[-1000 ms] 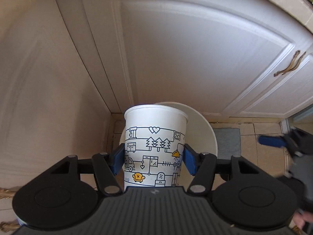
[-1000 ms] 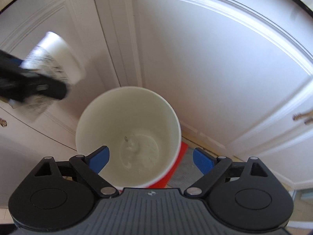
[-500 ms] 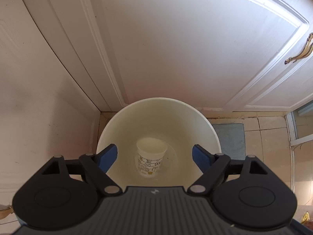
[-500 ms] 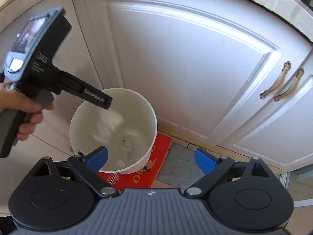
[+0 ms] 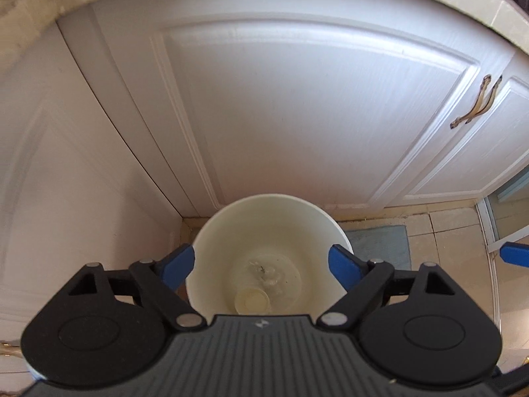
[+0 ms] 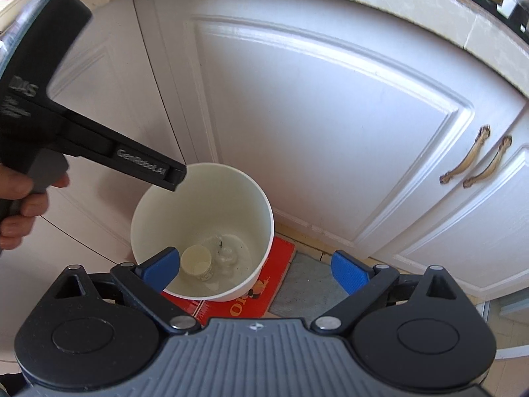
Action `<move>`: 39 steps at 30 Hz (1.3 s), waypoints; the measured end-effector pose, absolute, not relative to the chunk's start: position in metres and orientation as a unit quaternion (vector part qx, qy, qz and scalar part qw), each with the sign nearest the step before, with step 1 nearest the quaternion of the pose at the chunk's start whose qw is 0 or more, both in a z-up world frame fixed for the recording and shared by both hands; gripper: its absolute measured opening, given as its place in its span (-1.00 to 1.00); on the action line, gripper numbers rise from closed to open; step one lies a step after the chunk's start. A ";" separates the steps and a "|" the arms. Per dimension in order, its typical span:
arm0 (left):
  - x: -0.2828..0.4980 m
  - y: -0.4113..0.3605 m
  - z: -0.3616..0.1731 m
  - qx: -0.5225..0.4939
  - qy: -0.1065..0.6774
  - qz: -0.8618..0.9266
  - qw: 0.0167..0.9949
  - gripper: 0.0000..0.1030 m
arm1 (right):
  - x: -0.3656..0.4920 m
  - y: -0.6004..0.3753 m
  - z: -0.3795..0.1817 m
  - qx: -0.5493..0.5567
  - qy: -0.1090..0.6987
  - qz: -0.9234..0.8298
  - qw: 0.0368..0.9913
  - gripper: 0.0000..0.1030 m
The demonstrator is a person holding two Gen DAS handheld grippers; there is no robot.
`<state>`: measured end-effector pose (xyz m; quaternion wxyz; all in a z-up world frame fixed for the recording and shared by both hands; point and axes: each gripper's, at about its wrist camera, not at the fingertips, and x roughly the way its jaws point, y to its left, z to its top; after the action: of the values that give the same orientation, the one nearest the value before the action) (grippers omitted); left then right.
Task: Collect trash
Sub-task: 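Lower the paper cup into the white bin and open the left tool, then move both tools back over the cabbage leaves on the counter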
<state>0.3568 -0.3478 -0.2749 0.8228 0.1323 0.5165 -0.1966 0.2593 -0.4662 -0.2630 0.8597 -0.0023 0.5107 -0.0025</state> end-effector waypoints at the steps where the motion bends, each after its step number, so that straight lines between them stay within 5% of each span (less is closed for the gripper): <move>1: 0.354 -0.346 -0.268 0.133 0.512 -0.198 0.825 0.72 | 0.258 -0.465 -0.260 -0.004 0.509 -0.002 0.861 0.97; 24: 0.245 -0.217 -0.085 0.131 0.412 -0.171 0.885 0.75 | 0.233 -0.385 -0.119 -0.057 0.426 0.096 0.898 1.00; 39: 0.180 -0.070 -0.053 0.080 0.404 -0.017 0.911 0.75 | 0.230 -0.240 -0.062 -0.115 0.369 0.260 0.885 1.00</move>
<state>0.1797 -0.0696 -0.0534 0.9110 0.0797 0.4042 -0.0173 0.2298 -0.2400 -0.0616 0.8849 -0.1146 0.3688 0.2603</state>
